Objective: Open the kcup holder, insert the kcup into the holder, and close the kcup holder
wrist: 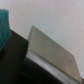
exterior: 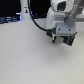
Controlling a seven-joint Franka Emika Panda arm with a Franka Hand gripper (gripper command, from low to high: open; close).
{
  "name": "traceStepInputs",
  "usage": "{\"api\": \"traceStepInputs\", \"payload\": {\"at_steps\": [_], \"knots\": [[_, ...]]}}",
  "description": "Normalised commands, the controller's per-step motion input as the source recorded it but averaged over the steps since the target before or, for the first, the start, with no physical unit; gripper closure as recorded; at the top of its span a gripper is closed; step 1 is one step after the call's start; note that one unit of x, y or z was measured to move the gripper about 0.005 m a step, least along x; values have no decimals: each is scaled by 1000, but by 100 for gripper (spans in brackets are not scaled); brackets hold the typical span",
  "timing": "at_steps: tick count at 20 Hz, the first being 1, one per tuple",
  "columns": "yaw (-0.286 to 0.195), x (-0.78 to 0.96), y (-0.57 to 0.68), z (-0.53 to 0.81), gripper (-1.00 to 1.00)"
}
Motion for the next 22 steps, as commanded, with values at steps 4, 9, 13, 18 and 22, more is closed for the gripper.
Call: {"api": "traceStepInputs", "payload": {"at_steps": [4,9,13,18,22], "knots": [[104,-661,449,15,-100],[86,-715,445,4,-100],[71,-842,397,-13,-100],[77,-881,355,-20,-100],[80,-816,395,0,-100]]}}
